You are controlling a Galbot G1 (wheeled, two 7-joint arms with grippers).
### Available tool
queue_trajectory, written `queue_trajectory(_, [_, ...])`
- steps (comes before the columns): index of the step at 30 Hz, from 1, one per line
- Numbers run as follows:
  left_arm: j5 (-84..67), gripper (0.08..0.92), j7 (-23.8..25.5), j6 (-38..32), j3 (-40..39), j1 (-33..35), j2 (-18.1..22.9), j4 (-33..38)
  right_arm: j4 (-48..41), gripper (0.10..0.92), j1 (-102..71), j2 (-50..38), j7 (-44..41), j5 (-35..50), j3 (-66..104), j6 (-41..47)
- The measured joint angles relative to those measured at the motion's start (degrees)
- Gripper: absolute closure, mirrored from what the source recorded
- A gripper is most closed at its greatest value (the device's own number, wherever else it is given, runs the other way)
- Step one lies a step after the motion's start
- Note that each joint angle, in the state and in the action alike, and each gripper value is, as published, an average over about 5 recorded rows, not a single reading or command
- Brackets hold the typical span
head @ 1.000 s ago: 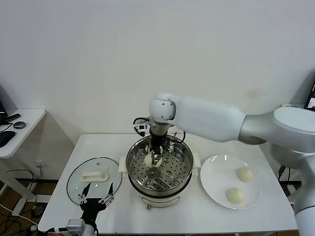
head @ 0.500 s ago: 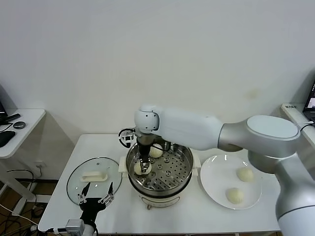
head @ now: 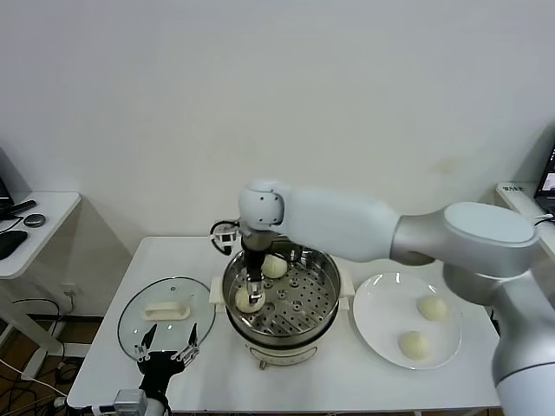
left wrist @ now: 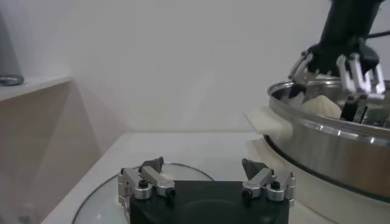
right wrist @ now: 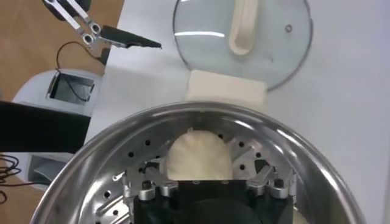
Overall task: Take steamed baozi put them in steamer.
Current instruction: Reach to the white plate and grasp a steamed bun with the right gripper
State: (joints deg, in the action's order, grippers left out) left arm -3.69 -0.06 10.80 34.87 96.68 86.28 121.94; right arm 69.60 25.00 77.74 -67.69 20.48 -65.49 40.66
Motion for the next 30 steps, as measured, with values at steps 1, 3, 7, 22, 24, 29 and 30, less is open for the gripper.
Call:
queue_trajectory(1, [0.0, 0.177, 0.0, 0.0, 0.1, 0.1, 0.0, 0.0, 0.8, 0.203, 0.6, -1.2, -0.4, 0.0, 0.3, -0.3])
queue_trajectory(3, [0.0, 0.177, 0.0, 0.0, 0.3, 0.2, 0.0, 0.0, 2.5, 0.203, 1.8, -4.0, -1.3, -0.1, 1.1, -0.9])
queue_trajectory(7, [-0.1, 0.177, 0.3, 0.1, 0.6, 0.5, -0.1, 0.1, 5.9, 0.203, 4.8, -11.3, -3.7, -1.1, 2.8, -3.0])
queue_trajectory(22, [-1.2, 0.177, 0.9, 0.6, 2.8, 1.9, -0.8, -0.8, 14.4, 0.203, -2.0, -41.5, -10.8, -13.7, 10.7, -20.8])
queue_trajectory(24, [-1.3, 0.177, 1.0, 0.6, 2.9, 2.2, -0.7, -0.9, 14.5, 0.203, -6.2, -43.7, -11.4, -16.0, 13.3, -23.2])
queue_trajectory(29, [-1.2, 0.177, 1.1, 0.7, 3.1, 2.8, -0.5, -1.2, 14.5, 0.203, -16.2, -47.3, -12.8, -21.4, 19.2, -27.3])
queue_trajectory(30, [-1.1, 0.177, 1.0, 0.7, 3.1, 2.8, -0.4, -1.3, 14.5, 0.203, -17.9, -47.7, -13.0, -22.3, 20.1, -27.9])
